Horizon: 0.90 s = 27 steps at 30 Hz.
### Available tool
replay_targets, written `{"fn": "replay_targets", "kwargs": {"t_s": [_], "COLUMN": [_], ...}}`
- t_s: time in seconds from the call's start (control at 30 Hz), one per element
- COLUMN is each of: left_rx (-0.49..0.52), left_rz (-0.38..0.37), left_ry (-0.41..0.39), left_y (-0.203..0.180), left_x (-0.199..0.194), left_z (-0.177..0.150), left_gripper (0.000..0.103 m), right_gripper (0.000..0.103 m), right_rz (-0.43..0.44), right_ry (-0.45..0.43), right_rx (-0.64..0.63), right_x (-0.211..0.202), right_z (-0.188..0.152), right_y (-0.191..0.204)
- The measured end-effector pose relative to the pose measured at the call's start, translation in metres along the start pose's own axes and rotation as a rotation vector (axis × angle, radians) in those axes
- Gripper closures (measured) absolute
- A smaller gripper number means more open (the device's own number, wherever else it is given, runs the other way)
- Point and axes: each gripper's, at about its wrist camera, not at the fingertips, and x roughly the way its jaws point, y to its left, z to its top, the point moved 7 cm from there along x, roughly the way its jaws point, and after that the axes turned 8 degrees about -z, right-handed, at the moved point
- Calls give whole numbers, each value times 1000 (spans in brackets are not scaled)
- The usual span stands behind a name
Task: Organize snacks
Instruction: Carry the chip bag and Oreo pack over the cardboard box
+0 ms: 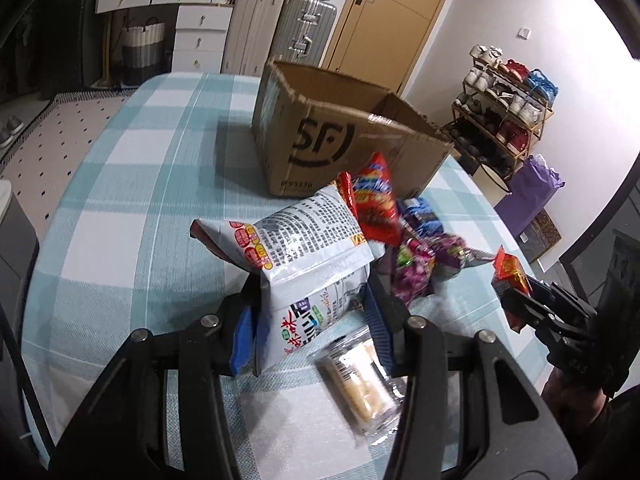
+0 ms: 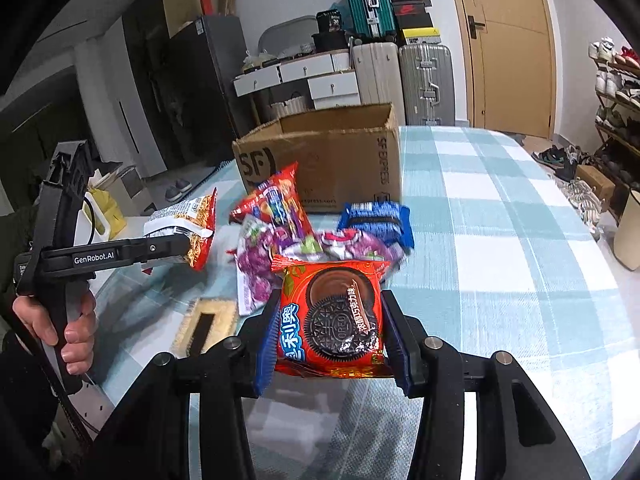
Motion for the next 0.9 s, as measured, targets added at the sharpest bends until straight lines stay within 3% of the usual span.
{"fn": "replay_targets", "kwargs": {"t_s": [0.53, 0.9], "left_rx": [111, 134], "left_rz": [-29, -41], "left_ry": [-52, -51], "left_y": [-51, -74], "left_x": [-27, -16], "left_z": [56, 113], "left_gripper": [58, 58], "right_gripper": [56, 56], "right_rz": [84, 114], "right_ry": [-84, -148], "right_rx": [18, 15], "right_x": [-18, -20], "right_z": [68, 133], "right_y": [9, 11]}}
